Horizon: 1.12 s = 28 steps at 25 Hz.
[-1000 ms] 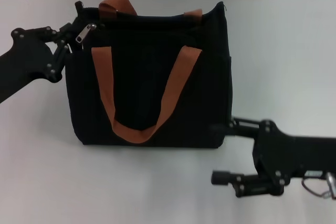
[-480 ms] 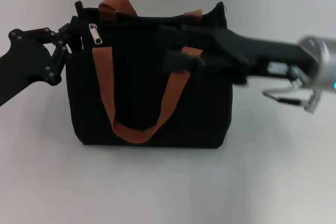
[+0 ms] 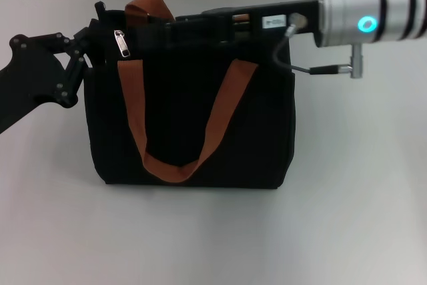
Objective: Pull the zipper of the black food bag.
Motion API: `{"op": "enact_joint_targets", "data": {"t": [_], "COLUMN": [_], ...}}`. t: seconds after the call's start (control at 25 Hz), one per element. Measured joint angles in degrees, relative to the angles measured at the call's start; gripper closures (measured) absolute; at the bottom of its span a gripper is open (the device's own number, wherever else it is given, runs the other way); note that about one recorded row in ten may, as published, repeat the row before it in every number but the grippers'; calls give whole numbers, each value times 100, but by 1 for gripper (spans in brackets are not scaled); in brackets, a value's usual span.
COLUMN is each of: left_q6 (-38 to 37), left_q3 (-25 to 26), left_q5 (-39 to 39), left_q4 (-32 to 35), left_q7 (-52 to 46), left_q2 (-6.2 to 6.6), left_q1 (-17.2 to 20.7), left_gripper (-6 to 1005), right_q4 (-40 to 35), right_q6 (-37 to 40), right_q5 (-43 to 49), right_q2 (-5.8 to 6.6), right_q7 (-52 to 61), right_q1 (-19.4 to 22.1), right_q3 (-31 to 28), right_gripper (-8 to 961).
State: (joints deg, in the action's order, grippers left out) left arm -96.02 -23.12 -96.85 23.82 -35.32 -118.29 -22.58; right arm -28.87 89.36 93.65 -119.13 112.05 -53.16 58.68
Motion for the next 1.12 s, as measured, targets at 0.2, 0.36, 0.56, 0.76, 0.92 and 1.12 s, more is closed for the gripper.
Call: {"op": "enact_joint_targets", "data": {"t": [0.2,0.36,0.56,0.76,0.92,1.12], "left_q6": [-127,-259,-279,-282,-271,-305], "left_q3": [-12,-5,-10,-6,-4,-39], "left_q5": [0,0,0,0,6,69], "left_q4": [-5,-1,-2,-9,-18,-46], "left_q7": [74,85,87,70,-4,-17], "left_q2": [-4,-9,-9,-9,-10,-21], "left_q1": [-5,-19,-54,-109,-157,-215], "left_gripper": [978,978,977,977,976,976], "right_q4": [-166,-174,-181,-173,-162,-175], "right_q6": [-479,-710,-819,-911,-1078,-1397], "right_q5": [337,590,694,786,814,765], "right_q2": [1,4,4,1,-10,-44], "right_q7": [682,1023,1183,1247,1249,1249], "right_q1": [-274,-500,-585,-635,-639,-655], "right_q3": [251,270,313,318,379,703], "right_gripper": [175,197,282,368,417,439]}}
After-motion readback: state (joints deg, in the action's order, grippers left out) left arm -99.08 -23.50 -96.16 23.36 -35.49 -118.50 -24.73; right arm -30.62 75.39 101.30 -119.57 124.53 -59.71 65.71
